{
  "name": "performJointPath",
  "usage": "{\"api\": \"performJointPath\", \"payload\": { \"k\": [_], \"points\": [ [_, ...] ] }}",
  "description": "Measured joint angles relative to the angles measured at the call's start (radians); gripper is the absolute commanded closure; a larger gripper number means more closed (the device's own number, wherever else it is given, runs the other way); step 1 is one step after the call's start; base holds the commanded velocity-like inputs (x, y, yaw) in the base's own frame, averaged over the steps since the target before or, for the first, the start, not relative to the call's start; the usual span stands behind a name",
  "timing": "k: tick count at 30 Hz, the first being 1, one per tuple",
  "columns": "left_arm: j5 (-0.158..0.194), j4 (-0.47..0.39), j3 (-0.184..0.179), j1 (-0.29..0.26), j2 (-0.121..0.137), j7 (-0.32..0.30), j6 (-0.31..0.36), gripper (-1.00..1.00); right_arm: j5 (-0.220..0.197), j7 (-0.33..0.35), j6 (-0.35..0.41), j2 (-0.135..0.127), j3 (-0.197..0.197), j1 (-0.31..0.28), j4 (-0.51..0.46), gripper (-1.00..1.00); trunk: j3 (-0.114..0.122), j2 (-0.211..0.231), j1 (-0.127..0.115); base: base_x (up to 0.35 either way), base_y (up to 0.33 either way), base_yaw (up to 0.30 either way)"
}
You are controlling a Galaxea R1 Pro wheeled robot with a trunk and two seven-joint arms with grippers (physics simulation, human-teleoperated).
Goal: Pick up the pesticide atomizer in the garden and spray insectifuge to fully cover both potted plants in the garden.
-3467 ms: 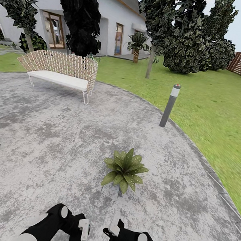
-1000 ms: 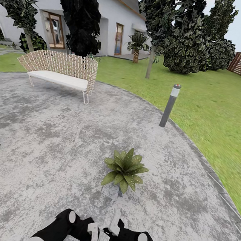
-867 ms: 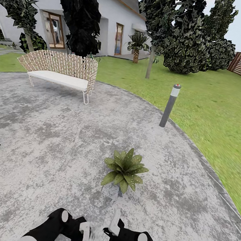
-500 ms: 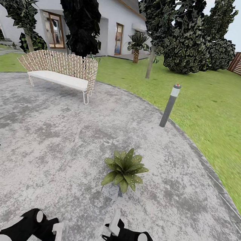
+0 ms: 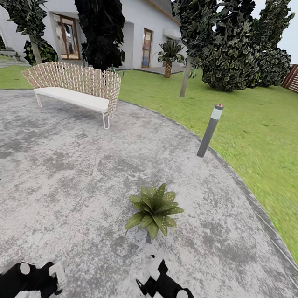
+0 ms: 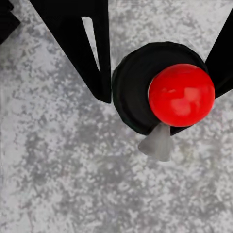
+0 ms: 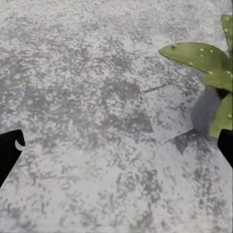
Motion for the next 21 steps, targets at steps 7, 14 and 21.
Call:
{"api": "performJointPath", "payload": {
  "k": [7, 14, 21],
  "points": [
    [0.221, 0.183, 0.076, 0.023, 0.004, 0.164, -0.150, 1.00, 0.002, -0.148, -0.005, -0.092, -0.497, 0.002, 0.154, -1.00, 0.000, 0.000, 0.000, 0.000, 0.000, 0.000],
    [0.481, 0.208, 0.080, 0.080, -0.020, 0.411, -0.199, 1.00, 0.003, -0.325, -0.009, -0.153, -0.699, 0.007, 0.243, -1.00, 0.000, 0.000, 0.000, 0.000, 0.000, 0.000],
    [0.594, 0.253, 0.079, 0.129, -0.042, 0.574, -0.307, 1.00, -0.006, -0.492, -0.051, -0.148, -0.711, 0.012, 0.312, -1.00, 0.000, 0.000, 0.000, 0.000, 0.000, 0.000]
  ]
}}
